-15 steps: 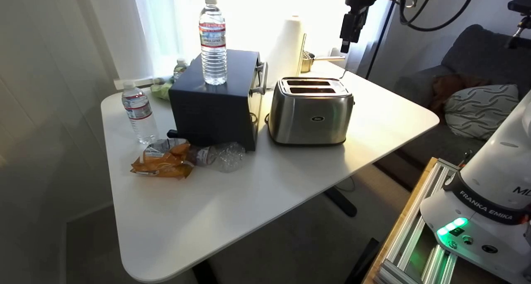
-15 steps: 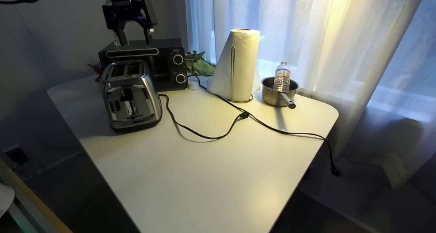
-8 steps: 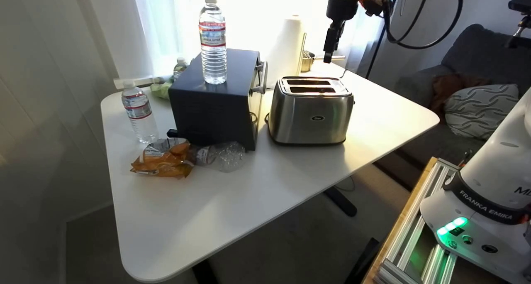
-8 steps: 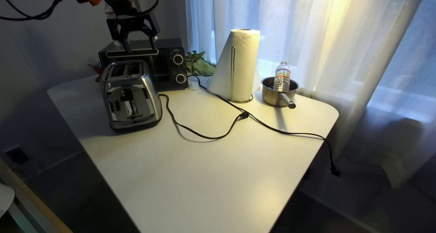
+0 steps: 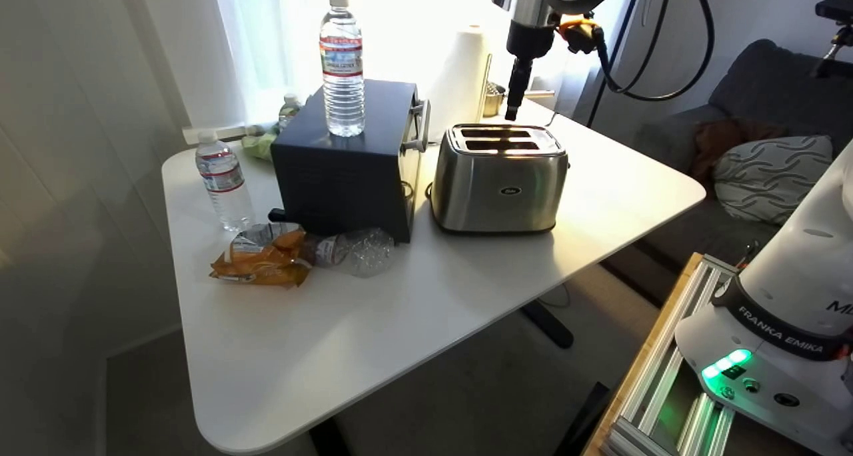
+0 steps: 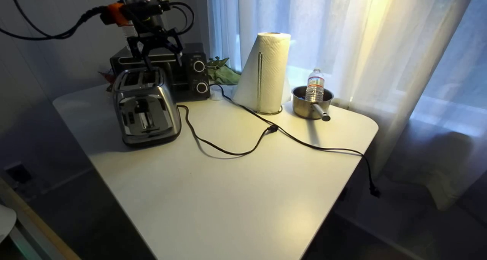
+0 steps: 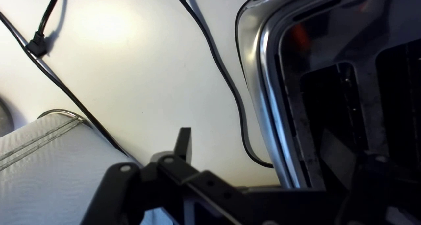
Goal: Move the toaster to the right
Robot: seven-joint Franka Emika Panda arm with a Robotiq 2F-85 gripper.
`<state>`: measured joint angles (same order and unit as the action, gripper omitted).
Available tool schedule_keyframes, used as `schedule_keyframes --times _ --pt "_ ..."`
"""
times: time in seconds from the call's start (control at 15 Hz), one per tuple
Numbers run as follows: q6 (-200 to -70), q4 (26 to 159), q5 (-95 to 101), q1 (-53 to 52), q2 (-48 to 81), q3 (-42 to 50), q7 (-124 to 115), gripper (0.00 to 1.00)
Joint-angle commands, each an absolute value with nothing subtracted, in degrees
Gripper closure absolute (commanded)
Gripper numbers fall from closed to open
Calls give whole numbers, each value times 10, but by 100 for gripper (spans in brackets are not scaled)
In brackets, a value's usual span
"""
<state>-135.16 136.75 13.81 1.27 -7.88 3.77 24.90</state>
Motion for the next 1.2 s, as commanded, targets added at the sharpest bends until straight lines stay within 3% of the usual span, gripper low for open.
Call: schedule_keyframes --times 0.0,1.07,1.13 --pt "-1350 1367 138 14 -79 37 249 0" --pt "-1401 1363 67 1 -30 34 418 0" --pt "-1404 1361 68 2 -26 34 420 6"
